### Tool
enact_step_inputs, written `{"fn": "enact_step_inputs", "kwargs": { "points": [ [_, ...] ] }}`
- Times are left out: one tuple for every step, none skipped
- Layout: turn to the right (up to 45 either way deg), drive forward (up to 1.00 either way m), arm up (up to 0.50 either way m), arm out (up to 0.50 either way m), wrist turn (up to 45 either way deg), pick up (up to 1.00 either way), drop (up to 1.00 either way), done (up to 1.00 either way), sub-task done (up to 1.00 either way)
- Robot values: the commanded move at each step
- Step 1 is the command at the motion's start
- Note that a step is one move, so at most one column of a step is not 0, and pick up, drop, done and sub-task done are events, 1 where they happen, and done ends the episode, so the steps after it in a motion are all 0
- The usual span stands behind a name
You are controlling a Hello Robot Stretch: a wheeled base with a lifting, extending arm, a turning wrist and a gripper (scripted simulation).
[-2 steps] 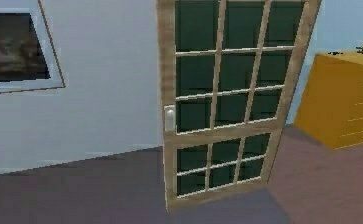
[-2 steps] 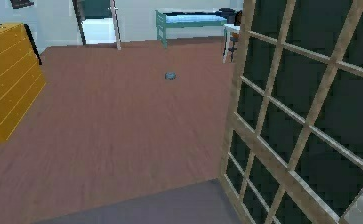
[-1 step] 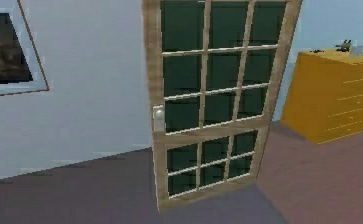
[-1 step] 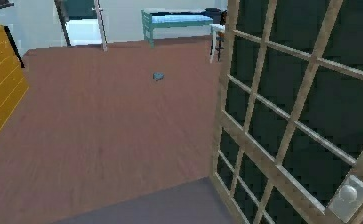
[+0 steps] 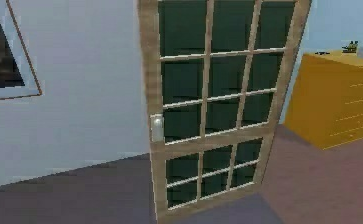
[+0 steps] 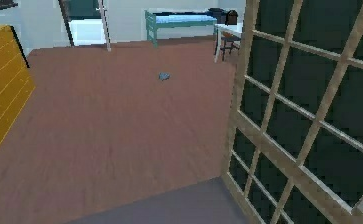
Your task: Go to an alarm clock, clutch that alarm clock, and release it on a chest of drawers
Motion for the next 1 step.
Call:
{"fn": "enact_step_inputs", "kwargs": {
  "points": [
    [45.0, 0.0, 0.0, 0.0, 0.0, 0.0, 0.0, 0.0, 0.0]
  ]
}}
